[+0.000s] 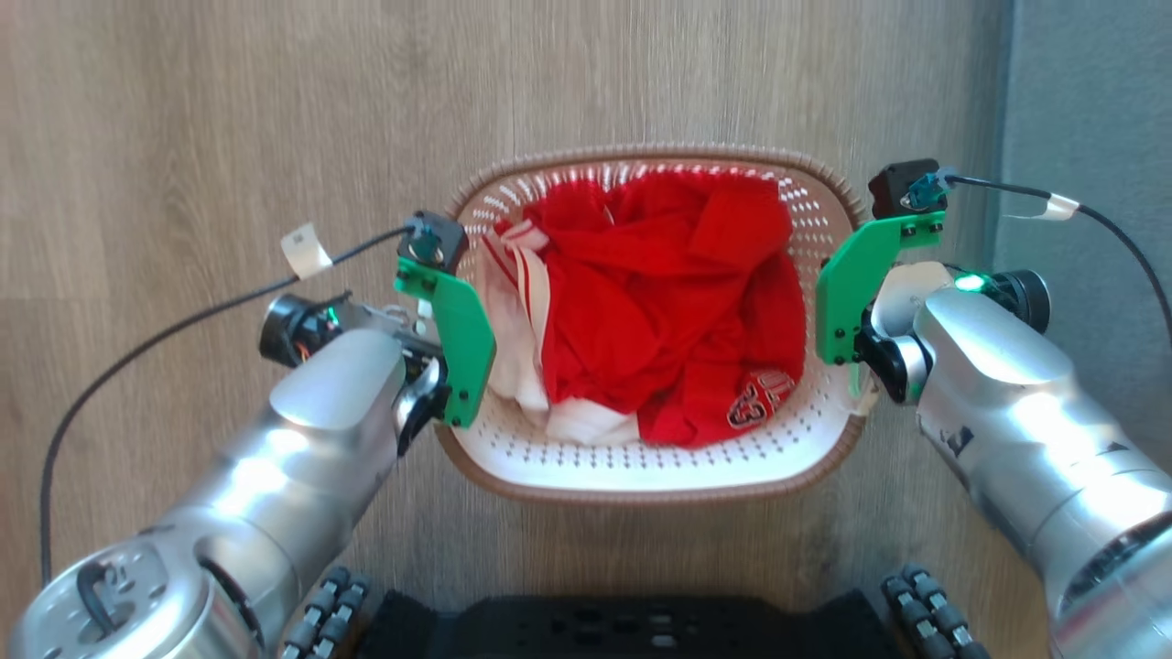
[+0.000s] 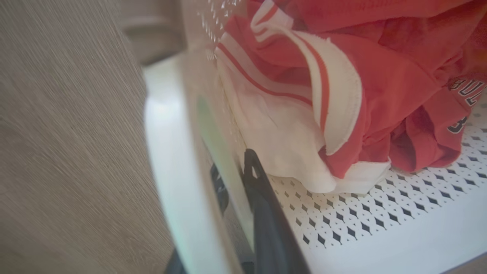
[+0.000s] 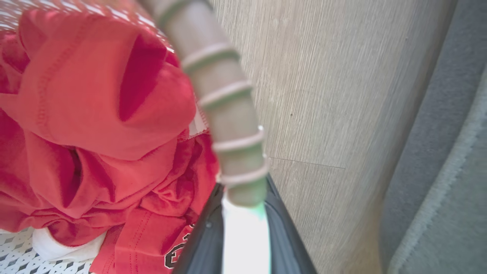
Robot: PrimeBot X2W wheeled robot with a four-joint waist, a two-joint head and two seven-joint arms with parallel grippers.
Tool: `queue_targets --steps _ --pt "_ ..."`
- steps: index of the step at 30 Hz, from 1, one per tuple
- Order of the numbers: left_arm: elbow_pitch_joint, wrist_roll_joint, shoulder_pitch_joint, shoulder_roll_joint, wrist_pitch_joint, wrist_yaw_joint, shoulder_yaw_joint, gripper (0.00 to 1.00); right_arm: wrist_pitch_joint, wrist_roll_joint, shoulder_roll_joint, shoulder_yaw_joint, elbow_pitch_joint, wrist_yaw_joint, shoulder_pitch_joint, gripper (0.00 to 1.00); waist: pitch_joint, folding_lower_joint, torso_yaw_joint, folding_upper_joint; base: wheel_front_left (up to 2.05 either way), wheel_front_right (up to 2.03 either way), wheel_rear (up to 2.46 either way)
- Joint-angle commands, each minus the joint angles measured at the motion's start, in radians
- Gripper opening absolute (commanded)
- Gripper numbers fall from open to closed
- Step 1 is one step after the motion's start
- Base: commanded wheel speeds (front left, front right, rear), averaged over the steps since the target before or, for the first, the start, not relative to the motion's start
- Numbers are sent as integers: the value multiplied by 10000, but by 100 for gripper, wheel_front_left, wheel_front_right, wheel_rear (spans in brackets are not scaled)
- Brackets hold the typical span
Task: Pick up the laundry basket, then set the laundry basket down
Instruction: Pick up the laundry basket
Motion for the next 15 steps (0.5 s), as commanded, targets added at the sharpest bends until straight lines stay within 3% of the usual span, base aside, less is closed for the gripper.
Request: queue_targets --steps 1,15 --pt "-329 270 212 -3 8 -287 -194 0 120 -72 156 354 -230 48 697 0 -271 0 28 0 0 0 0" --pt "-1008 737 1001 -3 1448 -551 -238 0 2003 1494 -216 1470 -1078 48 1666 0 -2547 0 -19 0 0 0 0"
